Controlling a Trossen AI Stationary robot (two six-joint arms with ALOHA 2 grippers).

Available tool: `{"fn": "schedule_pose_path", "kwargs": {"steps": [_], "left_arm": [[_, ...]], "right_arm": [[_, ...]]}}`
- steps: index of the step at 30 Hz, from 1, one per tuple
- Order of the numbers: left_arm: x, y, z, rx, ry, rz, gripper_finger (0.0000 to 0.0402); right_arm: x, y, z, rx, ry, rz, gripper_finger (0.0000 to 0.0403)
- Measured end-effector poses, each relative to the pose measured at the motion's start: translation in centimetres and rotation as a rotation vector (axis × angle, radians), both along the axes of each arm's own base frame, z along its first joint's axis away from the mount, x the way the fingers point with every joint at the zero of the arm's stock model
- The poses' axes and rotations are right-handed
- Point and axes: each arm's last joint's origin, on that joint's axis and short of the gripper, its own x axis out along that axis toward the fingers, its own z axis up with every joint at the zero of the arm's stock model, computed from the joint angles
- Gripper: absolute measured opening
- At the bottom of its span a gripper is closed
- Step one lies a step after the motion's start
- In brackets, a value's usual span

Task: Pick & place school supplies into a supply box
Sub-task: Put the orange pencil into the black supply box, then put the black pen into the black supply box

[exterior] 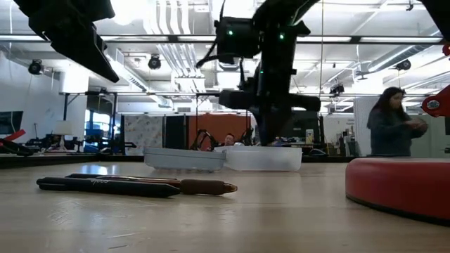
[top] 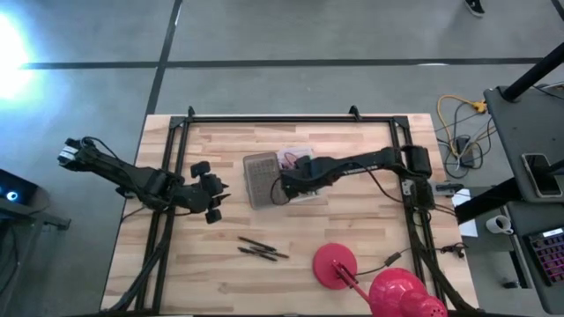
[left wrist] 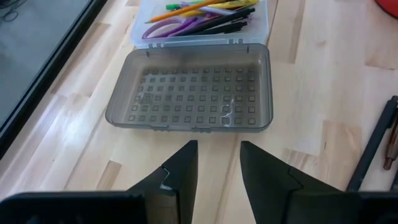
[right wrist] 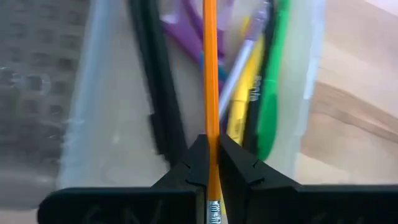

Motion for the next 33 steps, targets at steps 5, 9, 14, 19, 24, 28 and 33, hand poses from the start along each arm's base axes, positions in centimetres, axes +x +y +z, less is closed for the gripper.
{"fn": "schedule_pose_path", "kwargs": {"steps": [5, 9, 14, 19, 24, 28, 33], "left_arm": [[0.0, 0.0, -0.1, 0.0, 0.002, -0.001, 0.0104], [-0.1, 0.0, -0.4, 0.003, 0.013, -0.001, 0.0104], [-0.2, 0.1, -1.1, -0.009, 0.025, 0.015, 0.0104], [-0.2, 0.0, -1.2, -0.038, 0.019, 0.017, 0.0104], [-0.1, -0.2, -1.5, -0.068, 0.042, -0.052, 0.0104], [0.2, -0.8, -2.7, -0.103, 0.052, -0.272, 0.0104], [1.2, -1.8, -5.0, -0.155, -0.079, -0.535, 0.0104]], "right_arm": [[-0.6, -0.7, -1.1, 0.032, 0.016, -0.081, 0.0015], [-0.7, -0.9, -1.2, 0.03, 0.011, -0.107, 0.0026], [-0.5, -0.8, -0.9, 0.002, 0.01, -0.081, 0.006], [-0.1, -0.3, -0.3, -0.014, 0.012, -0.001, 0.0114], [0.0, 1.5, 1.5, -0.129, -0.005, 0.147, 0.0167], [0.1, 3.9, 4.0, -0.2, -0.064, 0.398, 0.0191], [-0.6, 7.3, 6.2, -0.219, -0.119, 0.631, 0.0198]]}}
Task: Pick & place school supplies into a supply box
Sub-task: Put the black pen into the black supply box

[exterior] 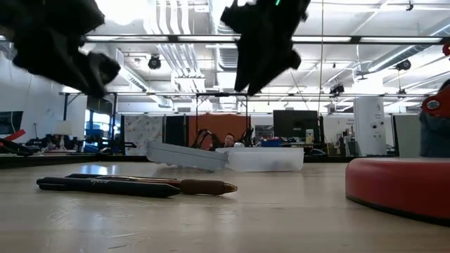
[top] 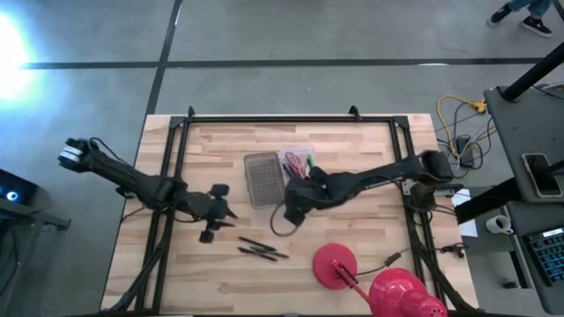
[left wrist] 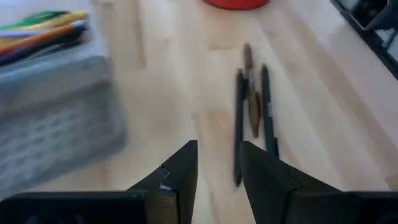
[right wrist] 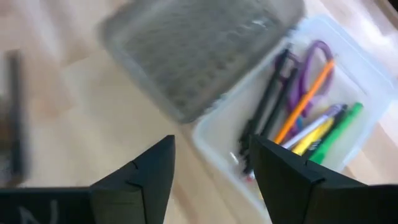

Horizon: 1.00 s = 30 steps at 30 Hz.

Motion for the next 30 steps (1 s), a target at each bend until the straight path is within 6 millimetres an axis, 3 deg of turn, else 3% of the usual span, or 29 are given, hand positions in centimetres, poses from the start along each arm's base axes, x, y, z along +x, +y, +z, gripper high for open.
{"fn": "schedule_pose_path", "kwargs": {"steps": [7, 15, 23, 26, 30], "left_arm": [[1.1, -0.8, -4.2, -0.003, 0.145, -0.081, 0.0104], [4.8, -2.7, -5.1, 0.053, 0.218, -0.157, 0.0104], [5.9, -3.2, -7.4, 0.061, 0.314, -0.163, 0.0103], [6.0, -3.3, -8.1, 0.068, 0.342, -0.162, 0.0084], [6.1, -3.2, -8.4, 0.069, 0.35, -0.159, 0.0024]], "right_arm": [[-1.0, 2.8, 0.9, 0.011, -0.033, 0.014, 0.0199], [-2.2, 4.0, 0.1, 0.046, 0.014, -0.062, 0.0199], [-2.5, 4.6, 0.0, 0.044, 0.024, -0.048, 0.0198], [-2.5, 4.6, 0.0, 0.052, 0.021, -0.064, 0.0198], [-2.5, 4.7, 0.0, 0.051, 0.019, -0.068, 0.0198]]}}
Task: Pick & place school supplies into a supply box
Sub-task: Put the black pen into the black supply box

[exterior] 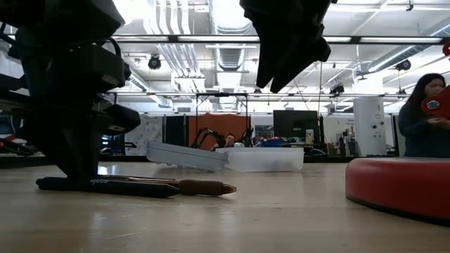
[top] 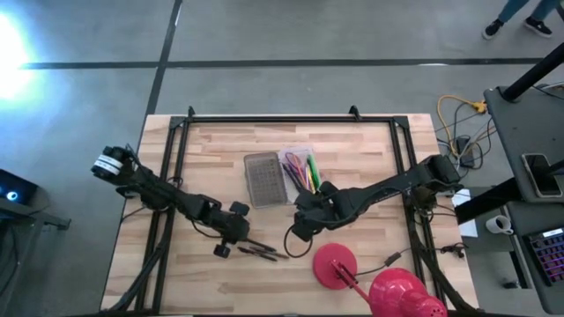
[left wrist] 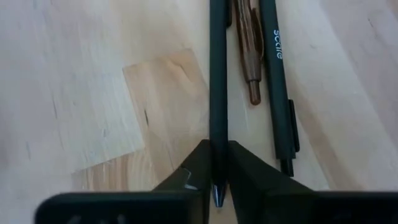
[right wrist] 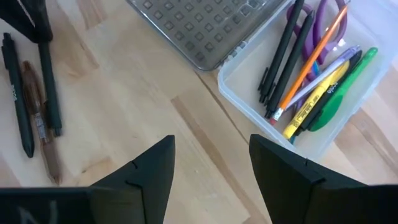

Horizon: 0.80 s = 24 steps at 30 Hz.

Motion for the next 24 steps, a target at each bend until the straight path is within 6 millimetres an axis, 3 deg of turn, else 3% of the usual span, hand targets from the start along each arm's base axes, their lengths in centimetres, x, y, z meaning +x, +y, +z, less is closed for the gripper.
{"fn": "schedule_pose_path", "kwargs": {"steps": [6, 12, 17, 21, 24], "left_arm": [[0.1, 0.0, 0.7, -0.005, -0.005, 0.009, 0.0015], [0.5, 1.2, 4.3, -0.003, -0.071, 0.048, 0.0012], [1.5, 4.2, 7.4, 0.11, -0.139, 0.104, 0.0011], [3.5, 6.8, 10.2, 0.258, -0.248, 0.006, 0.0011], [5.3, 9.7, 10.8, 0.388, -0.224, -0.062, 0.0011]], "right_arm": [[-0.7, 0.7, 0.1, -0.042, 0.005, -0.029, 0.0193], [-2.9, 1.3, 0.9, -0.109, 0.037, -0.13, 0.0183], [-3.9, 1.5, 1.7, -0.128, 0.003, -0.183, 0.0177], [-4.2, 1.5, 2.2, -0.141, -0.041, -0.211, 0.0172], [-4.2, 1.7, 2.2, -0.144, -0.049, -0.212, 0.017]]}}
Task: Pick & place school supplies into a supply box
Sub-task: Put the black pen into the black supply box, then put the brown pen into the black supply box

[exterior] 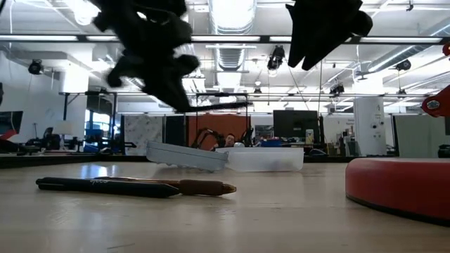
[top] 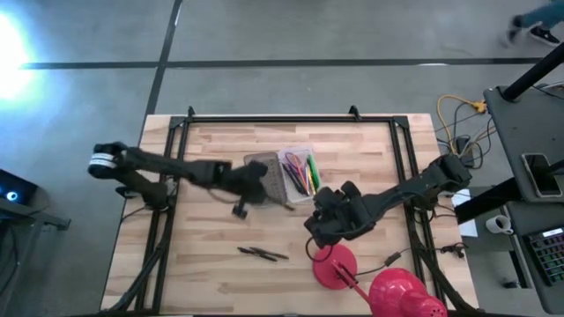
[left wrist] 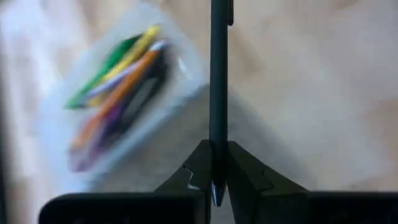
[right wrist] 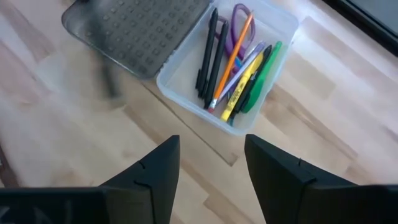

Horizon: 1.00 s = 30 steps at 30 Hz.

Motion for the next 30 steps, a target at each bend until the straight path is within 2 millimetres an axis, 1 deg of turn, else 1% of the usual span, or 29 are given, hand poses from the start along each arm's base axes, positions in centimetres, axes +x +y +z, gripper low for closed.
{"fn": "schedule_pose_path", "kwargs": {"steps": [4, 8, 12, 15, 17, 20, 24, 27, 30], "left_arm": [[2.7, 4.6, 0.6, 0.158, 0.041, -0.057, 0.0011], [5.6, 8.4, -0.3, 0.286, 0.109, -0.145, 0.0011], [8.7, 10.4, -0.8, 0.412, 0.151, -0.307, 0.0011], [10.9, 11.4, -1.2, 0.418, 0.127, -0.323, 0.0014], [12.0, 11.8, -0.9, 0.428, 0.117, -0.327, 0.003], [12.8, 12.2, -1.1, 0.403, 0.135, -0.314, 0.0058], [12.6, 12.1, -1.1, 0.358, 0.172, -0.292, 0.0079], [11.6, 11.7, -0.8, 0.309, 0.216, -0.262, 0.0083], [10.5, 11.1, 0.1, 0.17, 0.231, -0.094, 0.0084]], "right_arm": [[0.0, 0.2, 0.0, 0.004, -0.009, 0.004, 0.0168], [0.0, 0.2, 0.0, 0.016, -0.025, -0.02, 0.0168], [-0.1, 0.5, 0.0, 0.027, -0.039, -0.032, 0.0166], [-0.2, 0.7, 0.0, 0.035, -0.049, -0.043, 0.0166], [-0.3, 0.8, 0.0, 0.036, -0.05, -0.044, 0.0166], [-0.4, 1.0, 0.0, 0.038, -0.052, -0.044, 0.0164], [-0.5, 1.2, 0.0, 0.036, -0.048, -0.038, 0.0164], [-0.5, 1.2, 0.0, 0.028, -0.037, -0.02, 0.0163], [-0.4, 1.2, 0.0, 0.02, -0.03, 0.01, 0.0162]]}}
